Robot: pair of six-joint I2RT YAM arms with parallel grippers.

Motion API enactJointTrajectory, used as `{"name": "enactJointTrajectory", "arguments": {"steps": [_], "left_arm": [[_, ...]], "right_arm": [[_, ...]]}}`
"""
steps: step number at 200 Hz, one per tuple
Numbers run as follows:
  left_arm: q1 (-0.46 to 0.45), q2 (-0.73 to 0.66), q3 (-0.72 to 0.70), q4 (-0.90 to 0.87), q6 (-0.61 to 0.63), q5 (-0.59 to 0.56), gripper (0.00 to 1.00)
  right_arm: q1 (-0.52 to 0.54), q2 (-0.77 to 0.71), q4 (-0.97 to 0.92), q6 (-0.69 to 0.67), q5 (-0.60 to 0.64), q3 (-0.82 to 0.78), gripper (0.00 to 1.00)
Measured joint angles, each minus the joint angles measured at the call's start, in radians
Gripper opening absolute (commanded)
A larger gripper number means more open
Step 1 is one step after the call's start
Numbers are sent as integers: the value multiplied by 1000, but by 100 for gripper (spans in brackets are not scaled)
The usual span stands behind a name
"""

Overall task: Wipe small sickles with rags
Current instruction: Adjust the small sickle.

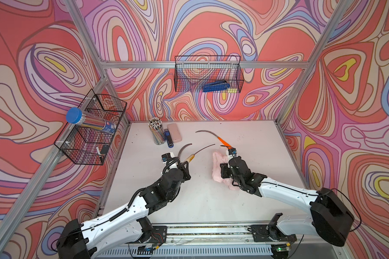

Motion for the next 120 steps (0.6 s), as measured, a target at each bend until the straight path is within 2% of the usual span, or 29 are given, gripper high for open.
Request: {"name": "enactJointTrajectory", "arguments": {"steps": [43, 78, 120], "left_arm": [[0, 14, 41, 31, 0, 61, 0], [0, 35, 38, 29, 0, 125, 0], [1, 9, -54, 55, -11, 158, 0]], "right_arm": [[27, 185, 71, 18, -66, 106, 0], [26, 286, 101, 20, -69, 226, 0], [6, 383, 99, 17, -79, 325, 0]]}}
